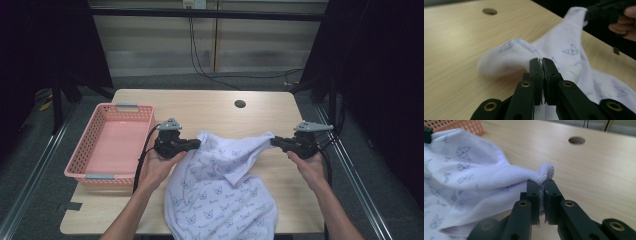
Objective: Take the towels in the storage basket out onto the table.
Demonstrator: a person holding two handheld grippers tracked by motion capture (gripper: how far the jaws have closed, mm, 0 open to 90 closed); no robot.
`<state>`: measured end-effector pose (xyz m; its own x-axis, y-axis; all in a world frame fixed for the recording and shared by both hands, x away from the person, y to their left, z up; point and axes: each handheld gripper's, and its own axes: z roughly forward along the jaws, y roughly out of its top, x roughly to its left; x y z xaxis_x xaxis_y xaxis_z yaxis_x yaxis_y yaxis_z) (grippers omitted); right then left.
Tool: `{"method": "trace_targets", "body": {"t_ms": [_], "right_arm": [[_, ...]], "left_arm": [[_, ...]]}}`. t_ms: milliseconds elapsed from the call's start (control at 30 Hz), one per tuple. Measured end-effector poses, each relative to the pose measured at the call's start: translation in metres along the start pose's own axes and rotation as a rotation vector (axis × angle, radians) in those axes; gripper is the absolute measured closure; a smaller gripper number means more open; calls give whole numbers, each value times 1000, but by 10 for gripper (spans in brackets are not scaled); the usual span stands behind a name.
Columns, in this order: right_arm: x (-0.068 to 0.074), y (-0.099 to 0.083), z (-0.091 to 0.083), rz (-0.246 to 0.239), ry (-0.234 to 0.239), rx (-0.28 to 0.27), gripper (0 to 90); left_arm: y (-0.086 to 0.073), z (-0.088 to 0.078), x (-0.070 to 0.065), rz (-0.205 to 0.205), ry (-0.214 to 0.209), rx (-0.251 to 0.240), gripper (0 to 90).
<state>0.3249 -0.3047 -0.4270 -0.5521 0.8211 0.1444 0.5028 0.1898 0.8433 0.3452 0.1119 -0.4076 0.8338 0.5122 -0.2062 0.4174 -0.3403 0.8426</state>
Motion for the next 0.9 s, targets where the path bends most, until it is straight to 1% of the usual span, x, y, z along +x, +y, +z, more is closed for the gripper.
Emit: {"method": "trace_targets", "body": {"t_ms": [33,100,133,167,200,233,267,300,333,367,400,433,467,500,533,567,600,633,667,700,733,767,800,833,867,900], "right_arm": [[3,4,-6,-4,10,-17,842],[12,8,-16,-20,34,-37,842],[17,7,-20,-27,47,-36,842],[22,4,-23,-36,53,-28,842],[27,-1,-24,-47,60,-16,841],[31,-7,-25,-47,72,-6,842],[35,-15,-25,-33,85,14,842],[39,-23,-24,-39,90,42,842],[43,-32,-23,-45,90,70,841],[47,-41,-22,-50,98,97,841],[50,-50,-21,-54,100,125,840],[53,-57,-20,-61,98,153,838],[55,-63,-20,-60,94,177,837],[55,-68,-20,-62,91,196,835],[55,-72,-21,-61,84,206,833],[53,-75,-22,-58,88,208,830],[51,-77,-23,-55,80,209,826],[51,-77,-23,-55,80,209,826],[45,-78,-25,-28,77,195,826],[45,-78,-25,-28,77,195,826],[41,-76,-24,-26,69,184,821],[41,-76,-24,-26,69,184,821],[39,-75,-22,-15,69,177,814],[39,-74,-20,-16,68,173,812],[39,-73,-19,-17,70,175,809],[39,-72,-18,-15,68,177,809]], "left_arm": [[0,-9,-9,22,-12,-6,870],[-6,-23,-28,50,-9,4,869],[-12,-27,-37,71,-25,17,868],[-20,-29,-46,83,-22,33,868],[-28,-31,-53,83,-29,46,867],[-28,-31,-53,83,-29,46,867],[-48,-27,-65,63,-64,90,866],[-59,-24,-70,59,-76,123,865],[-69,-19,-74,51,-104,157,862],[-79,-15,-78,48,-113,177,859],[-87,-12,-82,49,-131,200,853],[-94,-9,-84,45,-158,219,834],[-100,-6,-86,39,-176,227,798],[-102,-6,-85,30,-189,236,742],[-102,-7,-83,20,-198,222,704],[-102,-7,-83,20,-198,222,686],[-94,-16,-73,-11,-193,152,661],[-94,-16,-73,-11,-193,152,647],[-87,-23,-56,-57,-175,69,657],[-87,-23,-56,-57,-175,69,666],[-82,-23,-38,-89,-127,33,682],[-82,-23,-38,-89,-127,33,690],[-79,-13,-18,-138,-75,52,685],[-79,-13,-18,-138,-75,52,668],[-78,2,-3,-171,-50,84,626],[-78,10,3,-176,-25,105,574]]}}
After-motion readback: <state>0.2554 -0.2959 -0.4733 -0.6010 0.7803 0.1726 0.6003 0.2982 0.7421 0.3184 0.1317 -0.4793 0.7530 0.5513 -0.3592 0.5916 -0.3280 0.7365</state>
